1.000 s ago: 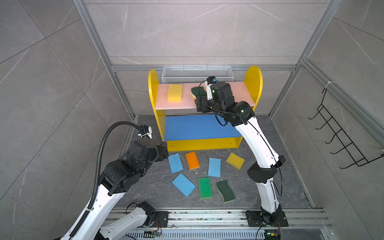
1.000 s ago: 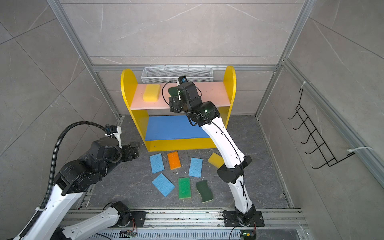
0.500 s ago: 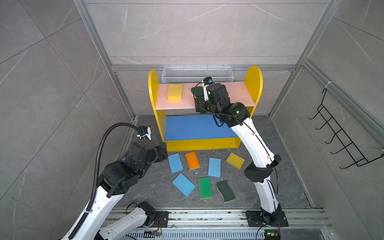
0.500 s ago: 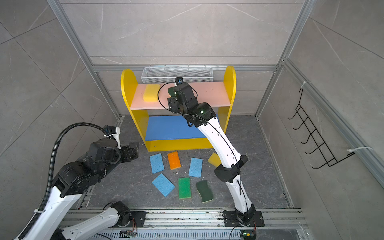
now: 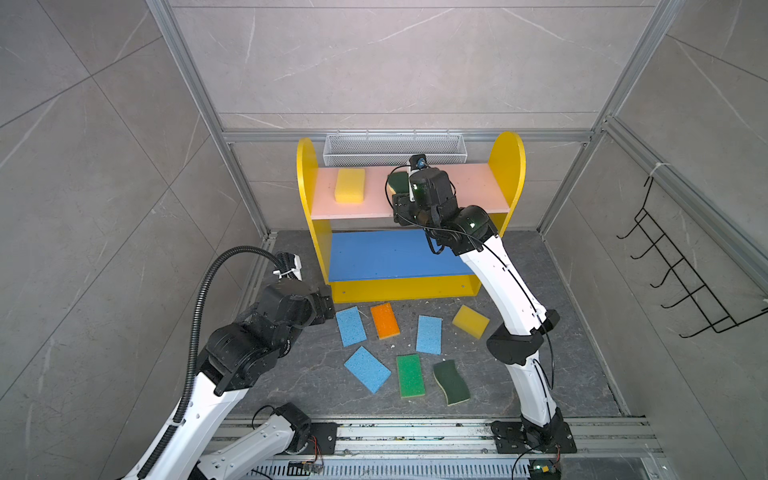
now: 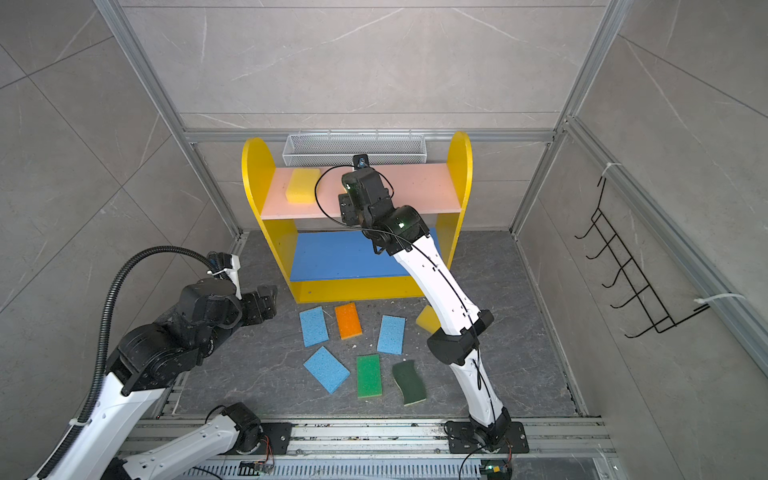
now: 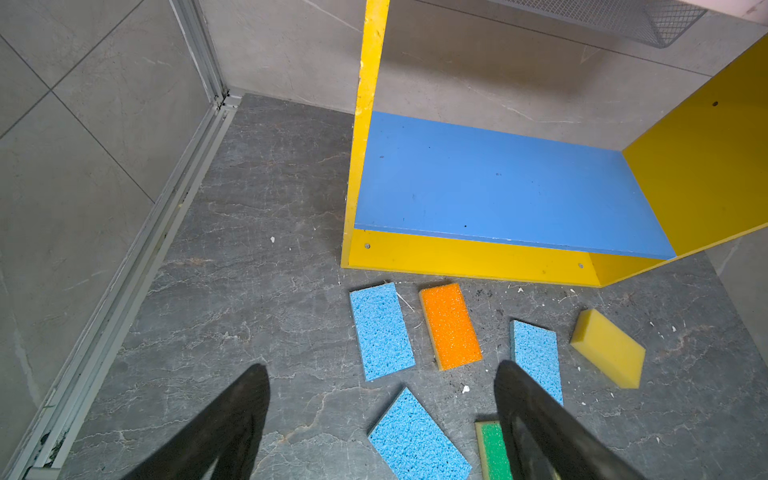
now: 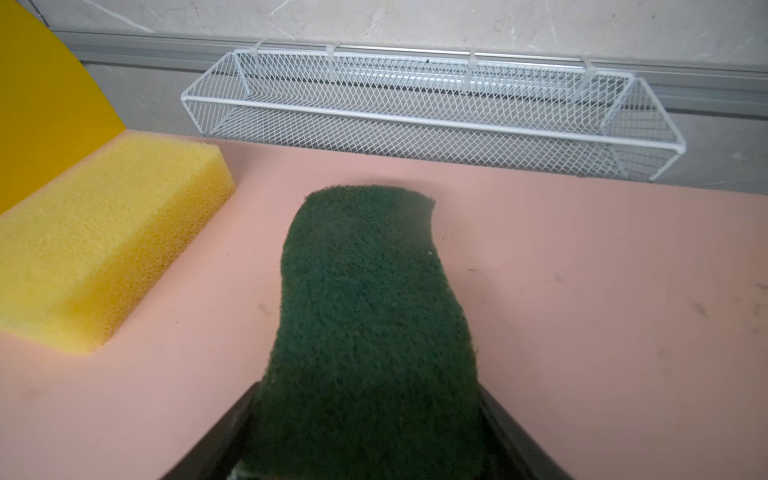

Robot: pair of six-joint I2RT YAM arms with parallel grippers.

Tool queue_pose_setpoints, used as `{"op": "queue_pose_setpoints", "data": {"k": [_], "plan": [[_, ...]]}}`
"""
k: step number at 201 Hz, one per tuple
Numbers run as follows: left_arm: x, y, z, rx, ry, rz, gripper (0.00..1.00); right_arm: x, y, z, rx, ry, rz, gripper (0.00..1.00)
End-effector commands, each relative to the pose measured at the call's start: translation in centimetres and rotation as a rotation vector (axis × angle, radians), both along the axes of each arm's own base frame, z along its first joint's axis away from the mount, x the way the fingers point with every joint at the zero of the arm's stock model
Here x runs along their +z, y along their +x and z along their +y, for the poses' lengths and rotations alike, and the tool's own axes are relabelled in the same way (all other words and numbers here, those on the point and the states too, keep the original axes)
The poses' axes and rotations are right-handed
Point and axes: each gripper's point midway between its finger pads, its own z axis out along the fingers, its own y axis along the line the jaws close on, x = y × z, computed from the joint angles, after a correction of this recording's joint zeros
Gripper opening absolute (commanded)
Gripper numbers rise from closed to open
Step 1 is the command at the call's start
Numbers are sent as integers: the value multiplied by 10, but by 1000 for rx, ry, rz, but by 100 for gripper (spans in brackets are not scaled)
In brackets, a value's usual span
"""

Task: Place and organize the cleaning sponges onto the shelf
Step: 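Press the green scrub sponge flat on the pink shelf and open the right gripper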

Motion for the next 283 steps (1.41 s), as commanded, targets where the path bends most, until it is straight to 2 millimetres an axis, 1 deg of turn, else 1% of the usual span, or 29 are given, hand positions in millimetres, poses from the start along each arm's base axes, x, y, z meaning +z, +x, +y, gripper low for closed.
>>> {"op": "queue_pose_setpoints", "data": {"k": [1, 19, 63, 86, 106, 131, 162, 196, 217, 256, 283], "plan": [[3, 0, 4, 5, 20, -21, 87, -62, 3, -2, -56, -79, 159, 73], [3, 0, 5, 7, 22, -21, 87, -62, 4, 3, -46, -39, 164, 73], [4, -1, 7, 12, 23, -30, 88, -67, 5, 24, 3, 66, 198, 73], [4, -1, 7, 13, 25, -31, 88, -74, 8, 25, -11, 72, 209, 73], [3, -1, 7, 13, 29, -28, 88, -80, 10, 22, -36, 52, 214, 73], [3, -2, 9, 17, 32, -31, 88, -87, 14, 14, -88, 30, 214, 73], [2, -2, 9, 20, 35, -31, 88, -88, 17, 4, -157, 17, 198, 74], [2, -2, 10, 21, 35, -30, 88, -98, 17, 13, -124, 15, 224, 75], [2, -2, 10, 22, 33, -32, 88, -101, 15, 17, -101, 4, 232, 76], [2, -2, 10, 24, 33, -33, 88, -95, 8, 22, -62, -14, 228, 80], [3, -2, 10, 23, 21, -34, 88, -91, 2, 29, -7, -3, 241, 81]]}}
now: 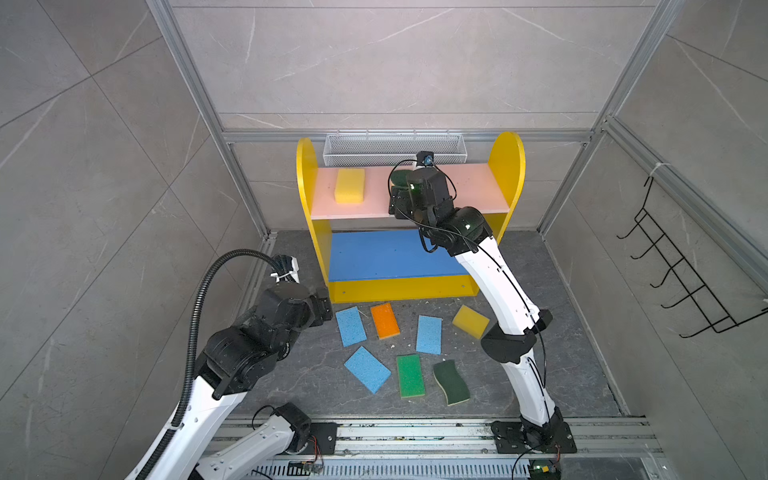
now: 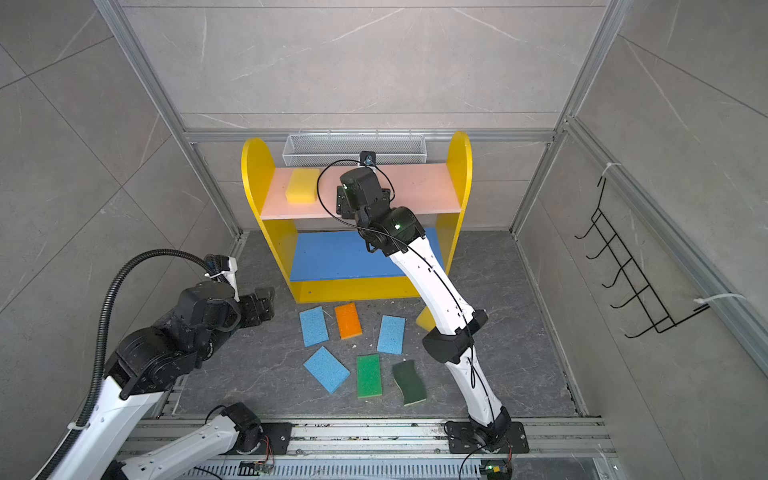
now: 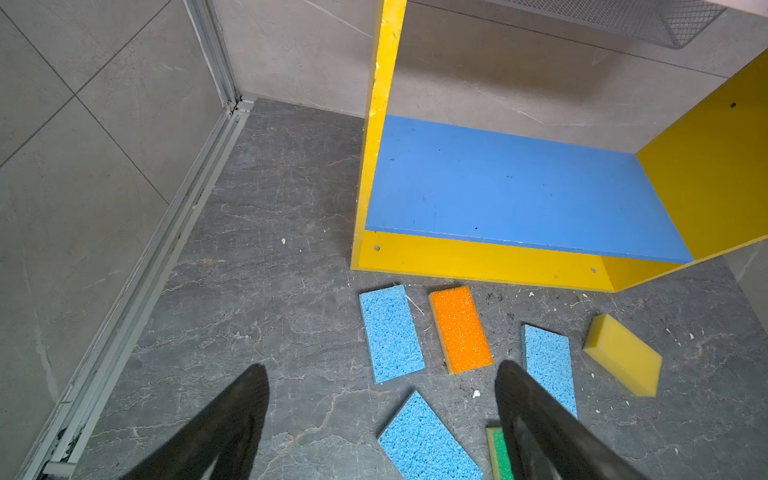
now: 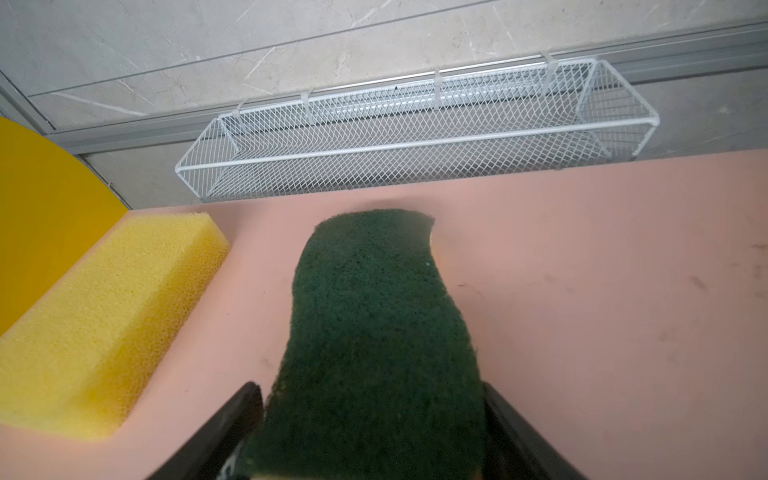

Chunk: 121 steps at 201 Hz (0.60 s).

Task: Place and organize the cleaning sponges onto the shelf
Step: 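Press the green scrub sponge flat on the pink shelf and open the right gripper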

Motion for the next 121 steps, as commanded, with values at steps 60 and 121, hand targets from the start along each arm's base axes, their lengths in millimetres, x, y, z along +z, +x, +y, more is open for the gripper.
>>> {"op": "queue_pose_setpoints", "data": {"k": [60, 121], "plan": [[6, -2, 3, 6, -13, -25, 88, -78, -19, 18, 131, -159, 243, 86], [5, -3, 4, 15, -19, -17, 88, -41, -41, 11, 168, -146, 181, 89]]}}
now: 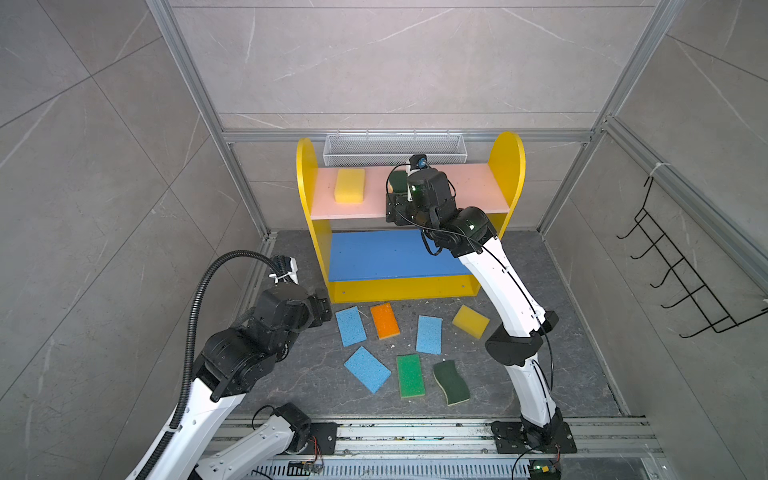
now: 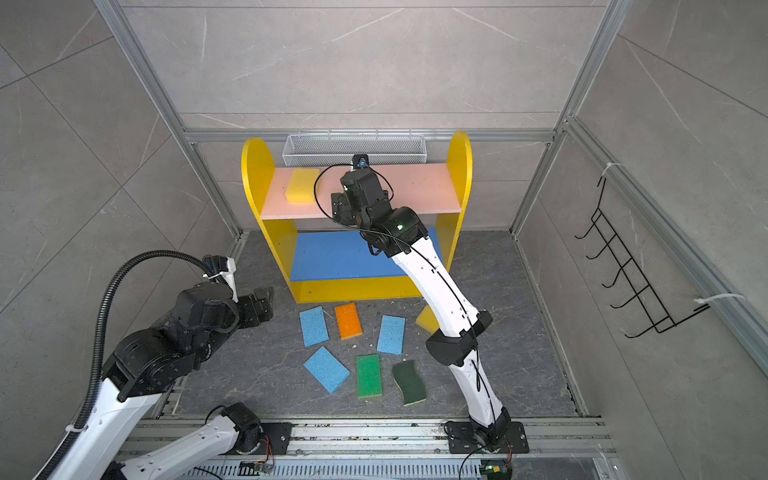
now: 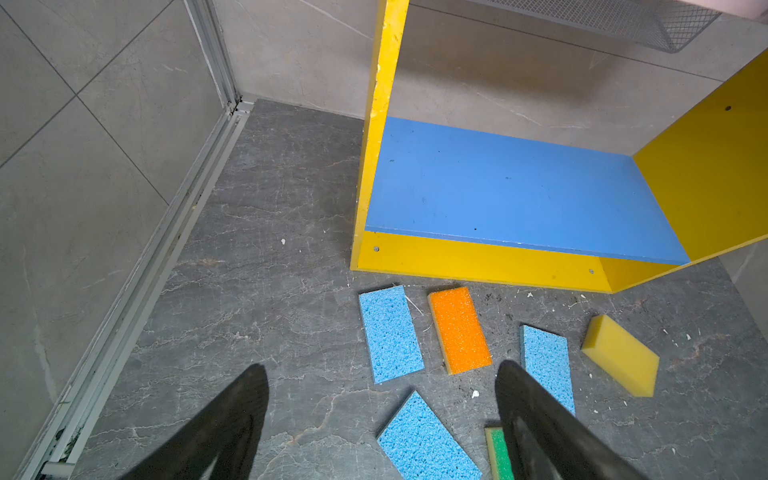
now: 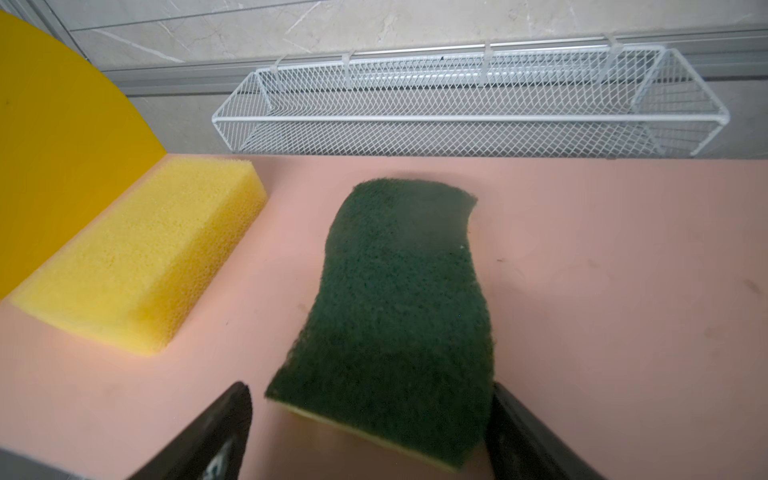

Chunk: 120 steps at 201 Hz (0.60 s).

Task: Place and organize the cleaning sponges onto the shelf
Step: 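Press the green scrub sponge flat on the pink shelf and open the right gripper, then draw the right gripper back and down toward the yellow sponge on the floor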

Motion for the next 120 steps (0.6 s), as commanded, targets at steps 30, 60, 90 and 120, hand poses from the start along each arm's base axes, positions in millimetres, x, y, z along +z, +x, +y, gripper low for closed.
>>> {"op": "queue_pose_setpoints", "data": {"k": [30, 60, 90, 120], "plan": [[4, -3, 4, 20, -18, -7, 88, -21, -25, -16, 4, -91, 96, 90], [5, -5, 6, 22, -17, -3, 88, -1, -35, -35, -17, -105, 48, 91], [4, -8, 9, 21, 8, 12, 88, 21, -50, -53, -20, -107, 6, 99], [3, -14, 20, 47, 38, 22, 88, 34, -68, -84, -82, -111, -18, 99]]}}
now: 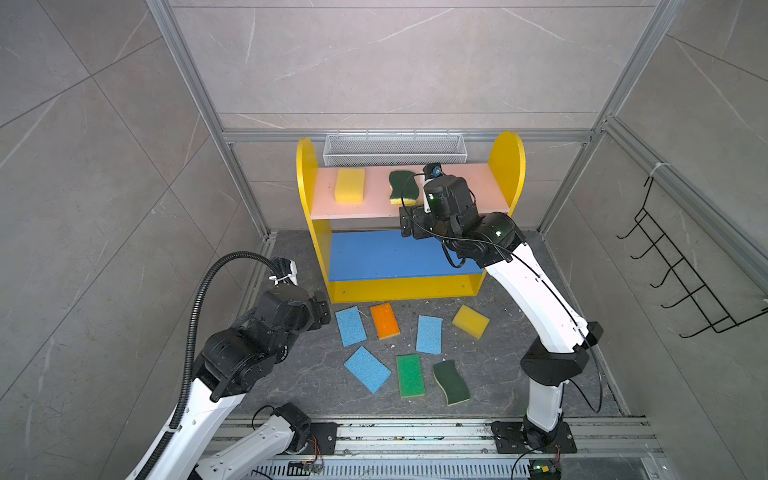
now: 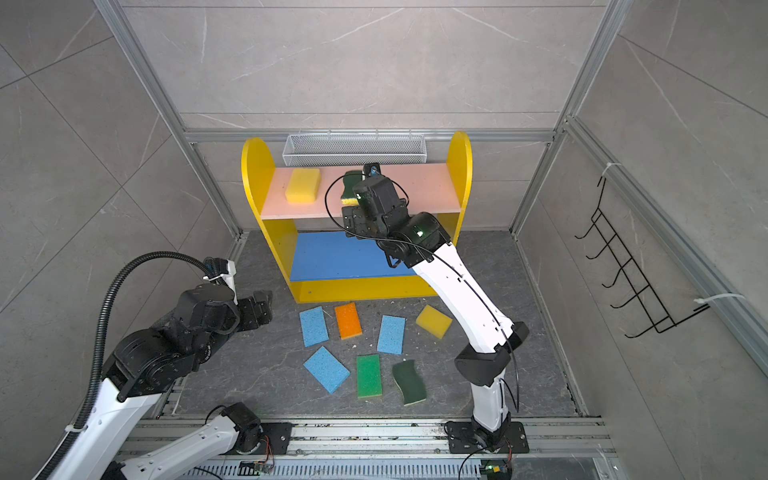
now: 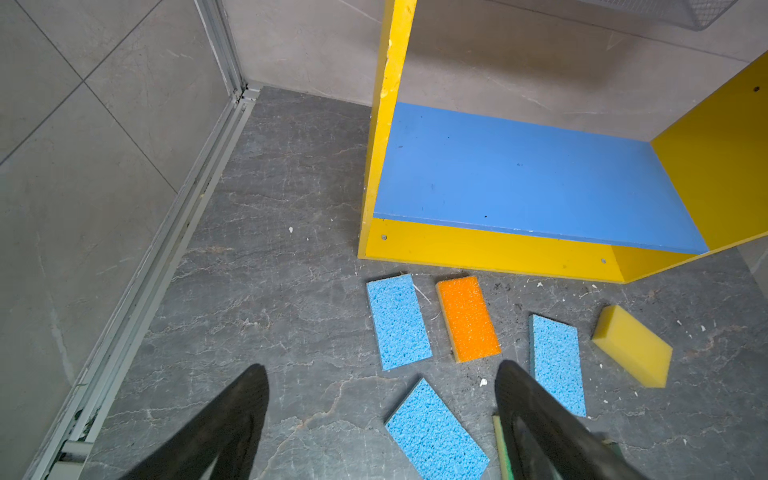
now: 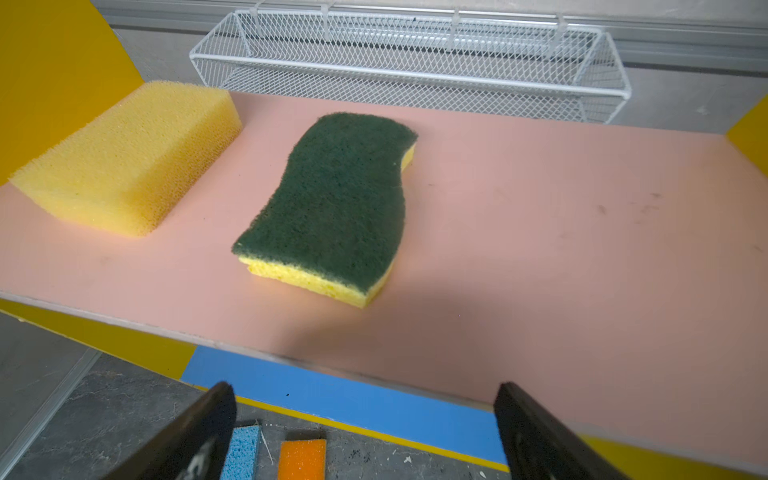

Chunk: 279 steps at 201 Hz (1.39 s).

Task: Place and organize the cleaning sponges onto the shelf
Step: 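Draw the right gripper back and down toward the yellow sponge on the floor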

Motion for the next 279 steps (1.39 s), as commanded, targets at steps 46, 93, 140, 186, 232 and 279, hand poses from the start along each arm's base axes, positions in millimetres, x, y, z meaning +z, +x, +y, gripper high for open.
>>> {"op": "queue_pose_setpoints", "data": {"k": [46, 93, 140, 186, 232, 279], "plan": [[8, -13, 23, 57, 48, -2, 88, 14, -60, -58, -2, 28, -29, 99], [-14, -16, 22, 67, 72, 81, 88, -8, -93, -106, -76, 15, -30, 100], [-35, -17, 18, 72, 68, 151, 88, -62, -115, -143, -160, -105, 76, 100], [-54, -12, 6, 72, 48, 215, 87, -97, -124, -160, -195, -110, 143, 100], [-68, -13, 3, 90, 37, 264, 86, -152, -131, -159, -170, -70, 279, 97], [-79, -11, 3, 107, 39, 268, 86, -220, -130, -183, -233, 90, 455, 97]]}}
